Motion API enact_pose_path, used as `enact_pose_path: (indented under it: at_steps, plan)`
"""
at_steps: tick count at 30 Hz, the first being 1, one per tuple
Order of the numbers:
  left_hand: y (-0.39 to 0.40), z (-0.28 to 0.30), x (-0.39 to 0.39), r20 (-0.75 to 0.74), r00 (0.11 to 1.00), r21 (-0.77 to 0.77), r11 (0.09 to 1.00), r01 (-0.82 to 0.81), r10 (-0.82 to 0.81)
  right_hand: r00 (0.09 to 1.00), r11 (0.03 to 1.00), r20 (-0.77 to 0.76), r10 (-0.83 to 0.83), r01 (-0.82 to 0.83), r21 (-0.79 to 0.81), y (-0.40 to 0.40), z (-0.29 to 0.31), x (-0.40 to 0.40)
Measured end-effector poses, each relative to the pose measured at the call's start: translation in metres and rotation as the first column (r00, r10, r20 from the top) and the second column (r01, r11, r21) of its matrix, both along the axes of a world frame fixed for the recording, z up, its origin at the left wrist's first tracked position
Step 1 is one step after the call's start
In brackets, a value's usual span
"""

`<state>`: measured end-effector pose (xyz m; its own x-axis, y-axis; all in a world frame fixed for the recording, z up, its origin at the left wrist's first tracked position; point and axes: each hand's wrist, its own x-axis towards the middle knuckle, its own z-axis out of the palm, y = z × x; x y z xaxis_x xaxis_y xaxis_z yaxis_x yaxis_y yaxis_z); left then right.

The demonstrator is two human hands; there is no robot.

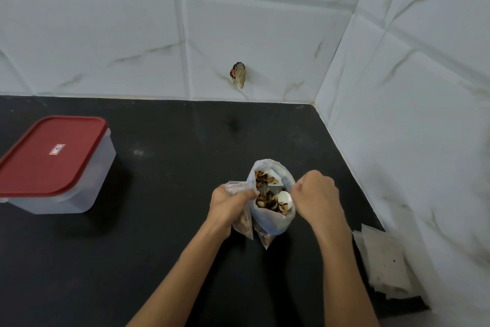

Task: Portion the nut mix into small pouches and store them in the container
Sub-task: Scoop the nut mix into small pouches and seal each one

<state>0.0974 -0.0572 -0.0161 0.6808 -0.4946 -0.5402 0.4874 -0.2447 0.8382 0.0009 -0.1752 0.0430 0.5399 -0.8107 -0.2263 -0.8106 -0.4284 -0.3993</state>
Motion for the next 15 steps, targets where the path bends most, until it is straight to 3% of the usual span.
enact_pose_path:
  at_steps: [4, 9, 15]
  plan:
    - [0.001, 0.000, -0.003, 0.018, 1.000, -0.006, 1.000, -0.012, 0.012, 0.999, 0.999, 0.003, -0.039, 0.039, 0.020, 0.011, -0.004, 0.005]
    - [0.000, 0.000, -0.003, 0.050, 0.999, -0.011, 1.000, -0.005, 0.006, 0.982, 0.987, 0.119, -0.145, 0.136, 0.085, 0.009, -0.020, 0.007]
    - [0.000, -0.003, -0.005, 0.068, 0.998, 0.008, 1.000, 0.006, -0.007, 0.904, 0.859, 0.210, -0.373, 0.251, 0.446, -0.002, -0.036, -0.001]
